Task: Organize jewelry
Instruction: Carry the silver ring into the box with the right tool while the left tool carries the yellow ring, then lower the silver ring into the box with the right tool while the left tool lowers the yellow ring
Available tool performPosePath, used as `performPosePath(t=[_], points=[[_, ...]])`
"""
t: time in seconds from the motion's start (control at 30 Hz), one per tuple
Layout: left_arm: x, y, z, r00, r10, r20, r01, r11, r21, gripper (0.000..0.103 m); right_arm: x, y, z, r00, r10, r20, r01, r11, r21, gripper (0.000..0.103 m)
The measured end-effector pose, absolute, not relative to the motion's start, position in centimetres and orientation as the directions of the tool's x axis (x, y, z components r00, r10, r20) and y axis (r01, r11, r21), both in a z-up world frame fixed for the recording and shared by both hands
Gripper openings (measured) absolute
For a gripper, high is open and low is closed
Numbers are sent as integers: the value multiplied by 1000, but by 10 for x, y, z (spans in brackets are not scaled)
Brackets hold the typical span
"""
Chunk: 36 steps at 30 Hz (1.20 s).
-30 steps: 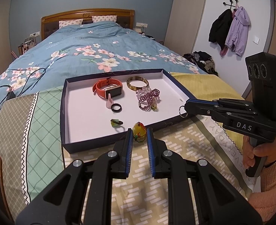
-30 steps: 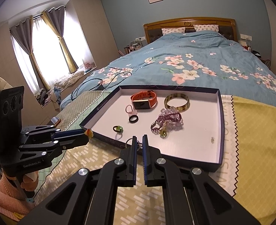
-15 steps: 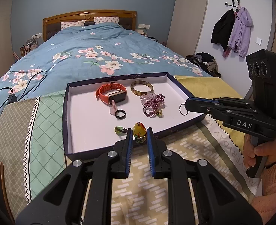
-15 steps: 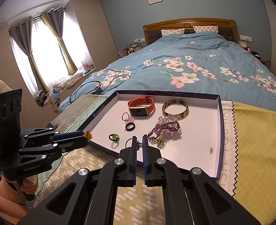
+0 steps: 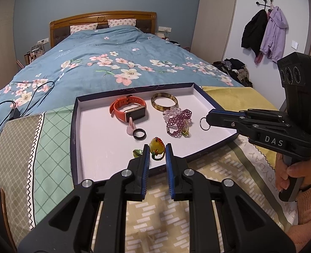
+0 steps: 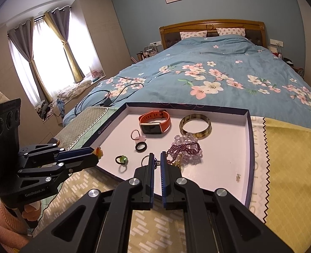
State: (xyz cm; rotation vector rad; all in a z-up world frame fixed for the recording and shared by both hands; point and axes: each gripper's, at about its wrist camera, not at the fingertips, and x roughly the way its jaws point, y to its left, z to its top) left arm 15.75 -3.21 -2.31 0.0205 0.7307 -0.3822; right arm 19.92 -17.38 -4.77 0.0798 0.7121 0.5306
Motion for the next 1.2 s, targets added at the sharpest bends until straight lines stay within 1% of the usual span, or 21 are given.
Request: performPosePath(t=[1.2], points=[[189, -34, -37, 665, -313, -678, 326, 939, -114, 15, 220, -169, -65, 612, 461, -643, -417, 879, 232, 4]])
